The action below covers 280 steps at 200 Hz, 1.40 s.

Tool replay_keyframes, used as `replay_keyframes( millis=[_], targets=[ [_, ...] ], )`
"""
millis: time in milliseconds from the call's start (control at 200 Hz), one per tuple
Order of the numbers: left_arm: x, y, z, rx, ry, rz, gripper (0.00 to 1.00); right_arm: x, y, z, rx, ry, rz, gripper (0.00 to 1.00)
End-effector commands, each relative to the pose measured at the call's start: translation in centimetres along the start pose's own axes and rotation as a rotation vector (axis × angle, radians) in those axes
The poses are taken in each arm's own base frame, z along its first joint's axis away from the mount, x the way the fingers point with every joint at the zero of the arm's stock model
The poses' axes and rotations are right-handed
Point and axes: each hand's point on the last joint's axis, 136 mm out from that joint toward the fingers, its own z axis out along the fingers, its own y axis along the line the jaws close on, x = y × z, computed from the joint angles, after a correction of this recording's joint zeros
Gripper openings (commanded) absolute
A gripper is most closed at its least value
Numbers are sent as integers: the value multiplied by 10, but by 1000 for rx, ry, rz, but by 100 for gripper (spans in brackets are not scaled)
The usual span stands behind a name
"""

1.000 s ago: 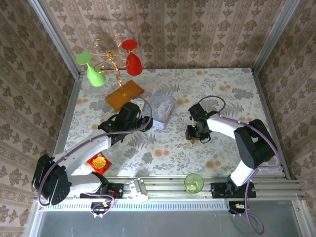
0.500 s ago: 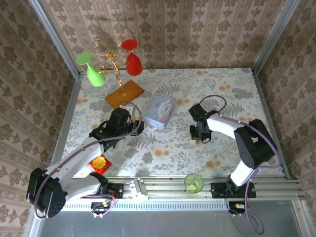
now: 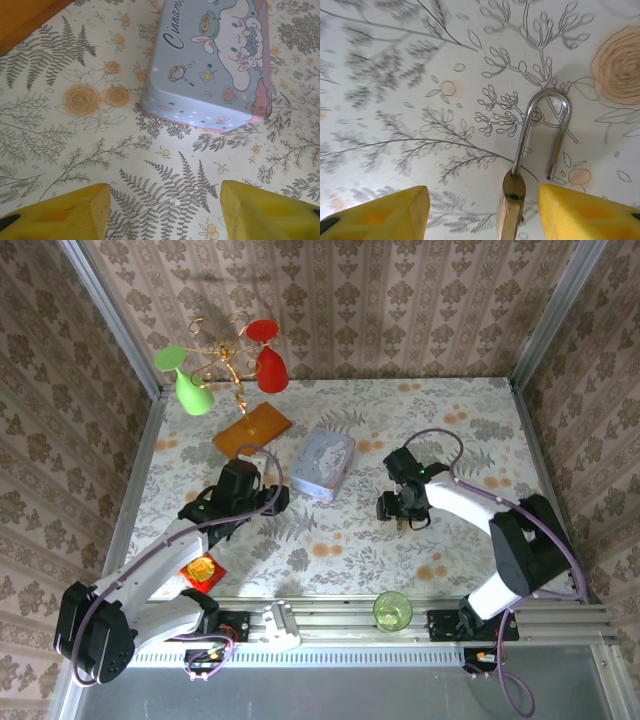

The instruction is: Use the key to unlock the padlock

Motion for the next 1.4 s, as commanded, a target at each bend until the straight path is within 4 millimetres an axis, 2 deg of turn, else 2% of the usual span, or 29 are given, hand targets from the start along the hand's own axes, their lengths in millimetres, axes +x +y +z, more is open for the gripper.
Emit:
replay_keyframes(
  millis=[0,70,160,260,355,435,480,760,905,1010,1100,1130,1155,1185,1240,1275,1395],
  targets=[
    [-1,6,-7,7,-16,-28,61,-5,1,-25,-18,-48,7,56],
    [0,10,-10,6,-24,-40,61,-5,-3,-27,-20,-58,16,49],
    [4,18,-13,-3,-30,-61,61,0,-9,-17,26,-19,13,34],
    [9,23,-13,-5,-25,-79,61,8,-20,-7,108,15,1,30],
    [13,24,-11,-3,-16,-84,61,13,-25,1,162,31,-10,31],
    [15,24,-10,-4,-12,-85,61,16,-21,8,177,41,-35,30],
    [16,25,-9,-6,-12,-87,61,18,-17,11,181,44,-47,27],
    [20,30,-8,-21,-5,-85,61,24,-18,23,473,60,-176,15],
    [23,31,-7,-20,-1,-90,61,16,-10,12,654,4,-275,9],
    [23,30,-7,-8,-1,-91,62,25,-17,28,708,59,-285,7],
    [23,27,-7,5,1,-89,62,33,-18,35,736,73,-284,7],
    [23,27,-7,8,2,-87,62,34,-16,36,719,65,-278,10],
    [23,26,-6,12,2,-87,62,33,-12,35,691,57,-266,18],
    [21,33,-6,-2,-5,-104,62,32,-7,33,658,41,-257,24],
    [22,33,-6,2,5,-104,62,27,4,21,621,-9,-254,34],
    [22,33,-6,2,8,-105,62,24,10,13,602,-31,-249,48],
    [20,34,-9,3,-4,-111,62,21,30,-1,534,-54,-251,54]
  ],
)
